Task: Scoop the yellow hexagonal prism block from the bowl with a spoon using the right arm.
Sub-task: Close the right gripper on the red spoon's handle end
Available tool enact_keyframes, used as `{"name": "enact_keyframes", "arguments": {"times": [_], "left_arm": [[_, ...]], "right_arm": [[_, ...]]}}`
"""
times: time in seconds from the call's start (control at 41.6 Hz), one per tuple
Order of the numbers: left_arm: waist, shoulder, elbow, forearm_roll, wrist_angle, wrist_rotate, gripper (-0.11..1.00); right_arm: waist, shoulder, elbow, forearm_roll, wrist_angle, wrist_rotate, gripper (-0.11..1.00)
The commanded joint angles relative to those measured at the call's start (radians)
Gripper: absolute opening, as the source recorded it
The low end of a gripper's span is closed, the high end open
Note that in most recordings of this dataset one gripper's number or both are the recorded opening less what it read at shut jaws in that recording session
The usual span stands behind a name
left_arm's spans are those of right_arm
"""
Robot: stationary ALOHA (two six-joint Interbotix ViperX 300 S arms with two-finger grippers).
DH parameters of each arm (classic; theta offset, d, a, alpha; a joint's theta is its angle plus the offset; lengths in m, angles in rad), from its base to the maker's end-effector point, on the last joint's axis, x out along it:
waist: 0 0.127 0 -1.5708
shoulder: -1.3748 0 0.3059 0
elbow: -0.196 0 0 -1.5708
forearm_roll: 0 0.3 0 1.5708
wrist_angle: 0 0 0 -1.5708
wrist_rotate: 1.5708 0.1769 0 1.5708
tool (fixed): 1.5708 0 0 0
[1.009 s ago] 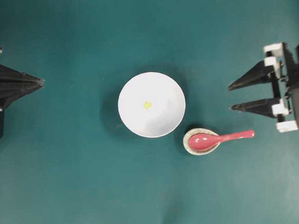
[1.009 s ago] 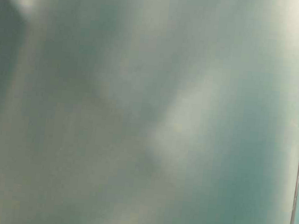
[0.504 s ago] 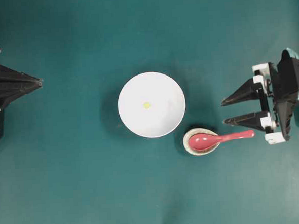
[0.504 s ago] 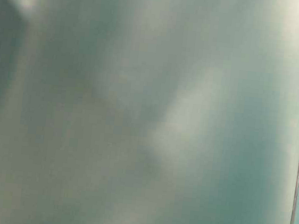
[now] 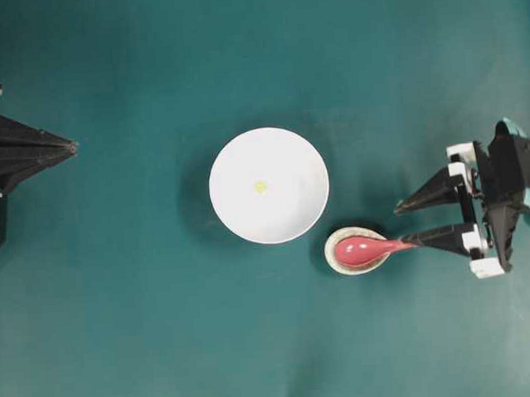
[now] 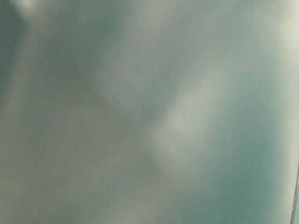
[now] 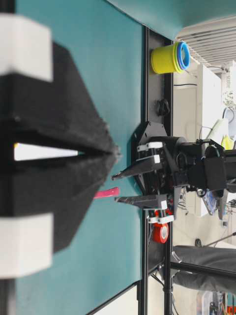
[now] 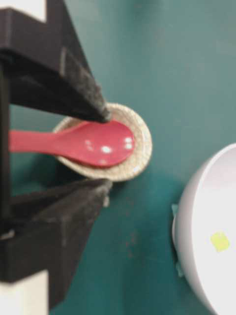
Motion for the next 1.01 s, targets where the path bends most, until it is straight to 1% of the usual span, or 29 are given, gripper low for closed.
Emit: {"name": "enact_keyframes", "arguments": {"times": [0.0, 0.144, 0.24, 0.384, 0.625, 0.985], "left_arm": [[0.002, 0.008, -0.023, 0.003, -0.005, 0.002, 0.0], [0.002, 0.008, -0.023, 0.003, -0.005, 0.002, 0.0], [0.003, 0.009, -0.023, 0.003, -0.005, 0.002, 0.0], [0.002, 0.009, -0.023, 0.003, -0.005, 0.002, 0.0], [0.003, 0.009, -0.023, 0.003, -0.005, 0.002, 0.0], [0.002, 0.009, -0.023, 0.003, -0.005, 0.002, 0.0]], "right_arm": [[0.035, 0.034, -0.006, 0.021, -0.051, 0.0, 0.57], [0.089, 0.095, -0.006, 0.054, -0.115, -0.002, 0.57], [0.117, 0.132, -0.006, 0.078, -0.137, -0.002, 0.57], [0.132, 0.187, -0.006, 0.112, -0.152, -0.002, 0.57], [0.133, 0.261, -0.008, 0.117, -0.183, -0.002, 0.57], [0.135, 0.267, -0.005, 0.117, -0.184, -0.002, 0.56]]}}
